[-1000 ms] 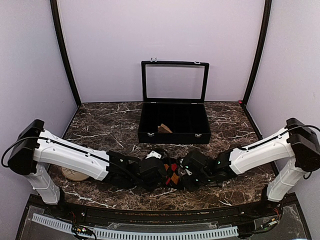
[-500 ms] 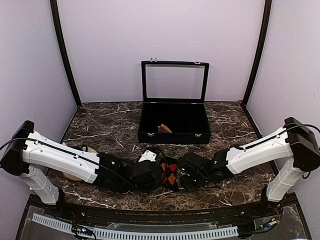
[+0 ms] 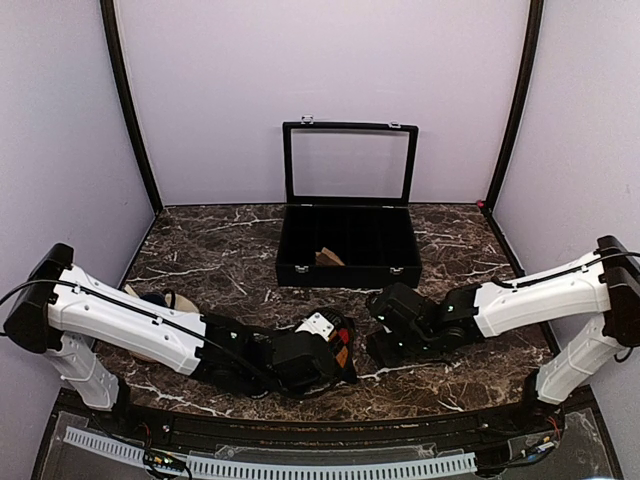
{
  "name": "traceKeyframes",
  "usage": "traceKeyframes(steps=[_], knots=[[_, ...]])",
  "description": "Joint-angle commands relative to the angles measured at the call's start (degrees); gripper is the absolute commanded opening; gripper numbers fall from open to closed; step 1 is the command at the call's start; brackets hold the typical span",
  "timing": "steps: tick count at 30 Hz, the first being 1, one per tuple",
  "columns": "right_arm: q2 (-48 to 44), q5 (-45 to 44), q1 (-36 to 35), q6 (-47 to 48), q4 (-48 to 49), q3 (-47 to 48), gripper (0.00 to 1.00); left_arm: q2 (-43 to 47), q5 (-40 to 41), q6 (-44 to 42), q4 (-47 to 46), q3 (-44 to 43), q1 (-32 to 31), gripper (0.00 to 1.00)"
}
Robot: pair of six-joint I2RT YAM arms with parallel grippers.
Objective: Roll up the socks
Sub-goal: Rotate the sock at the center of the board, then roll the sock at the center of the board.
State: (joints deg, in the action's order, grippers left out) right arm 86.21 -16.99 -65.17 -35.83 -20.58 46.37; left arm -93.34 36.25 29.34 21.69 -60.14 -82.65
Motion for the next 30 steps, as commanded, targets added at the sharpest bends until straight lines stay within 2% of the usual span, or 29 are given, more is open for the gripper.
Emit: traceKeyframes(steps=[1, 5, 10, 19, 30], knots=[[-2.3, -0.2, 1.3, 0.8, 0.9, -1.5, 0.59, -2.8, -3.2, -11.6, -3.0, -3.6, -0.4, 0.52], [-3.4, -0.3, 1.7, 1.4, 0.4, -2.0, 0.59, -4.6, -8.0, -20.6, -5.5, -4.7, -0.6, 0.55], [-6.0, -0.6, 2.5, 1.6, -0.6, -2.7, 0.6, -7.3, -9.8, -26.7, -5.7, -5.3, -0.6, 0.58], [-10.3, -0.9, 3.2, 1.6, -3.4, -3.7, 0.6, -12.6, -9.0, -31.4, -8.7, -5.6, -0.5, 0.58], [-11.1, -1.0, 3.5, 1.7, -5.4, -2.5, 0.6, -15.6, -7.4, -34.4, -11.4, -4.6, 0.3, 0.59]])
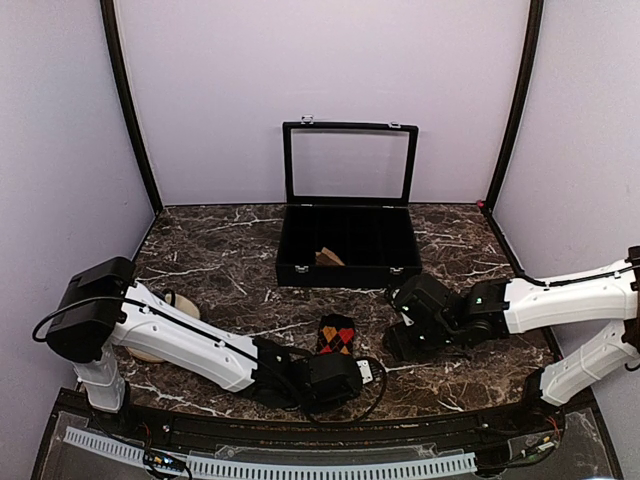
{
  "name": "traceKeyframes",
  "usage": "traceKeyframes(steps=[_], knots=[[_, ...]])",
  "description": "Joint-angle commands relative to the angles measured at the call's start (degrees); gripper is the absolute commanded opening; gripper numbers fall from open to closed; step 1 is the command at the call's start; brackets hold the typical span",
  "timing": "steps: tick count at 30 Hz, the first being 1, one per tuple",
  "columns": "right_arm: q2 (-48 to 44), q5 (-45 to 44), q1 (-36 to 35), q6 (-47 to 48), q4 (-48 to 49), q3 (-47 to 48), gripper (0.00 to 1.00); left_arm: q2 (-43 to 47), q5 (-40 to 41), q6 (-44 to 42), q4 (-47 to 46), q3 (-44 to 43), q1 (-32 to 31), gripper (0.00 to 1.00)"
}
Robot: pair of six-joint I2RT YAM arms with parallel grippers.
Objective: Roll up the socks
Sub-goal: Roll the sock at the center of the board.
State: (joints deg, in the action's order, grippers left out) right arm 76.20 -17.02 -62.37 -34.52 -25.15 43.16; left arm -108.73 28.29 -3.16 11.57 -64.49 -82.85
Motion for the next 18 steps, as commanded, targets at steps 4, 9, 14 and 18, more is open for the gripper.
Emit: traceKeyframes(steps=[4, 9, 14, 18], knots=[[-0.8, -0.8, 1.0, 0.6, -0.9, 1.5, 0.6, -0.3, -0.6, -2.1, -1.1, 0.4, 1.3, 0.58], [-0.4, -0.7, 1.4, 1.0, -1.0, 2.6, 0.6, -0.5, -2.7, -2.2, -0.8, 0.9, 2.5, 0.57], [-0.5, -0.6, 1.9, 1.4, -1.3, 3.9, 0.6, -1.1, -6.2, -2.7, -0.4, 0.6, 4.1, 0.53], [-0.5, -0.7, 2.1, 1.7, -1.9, 4.9, 0.6, -1.9, -8.8, -3.4, 0.1, 0.0, 5.2, 0.47]])
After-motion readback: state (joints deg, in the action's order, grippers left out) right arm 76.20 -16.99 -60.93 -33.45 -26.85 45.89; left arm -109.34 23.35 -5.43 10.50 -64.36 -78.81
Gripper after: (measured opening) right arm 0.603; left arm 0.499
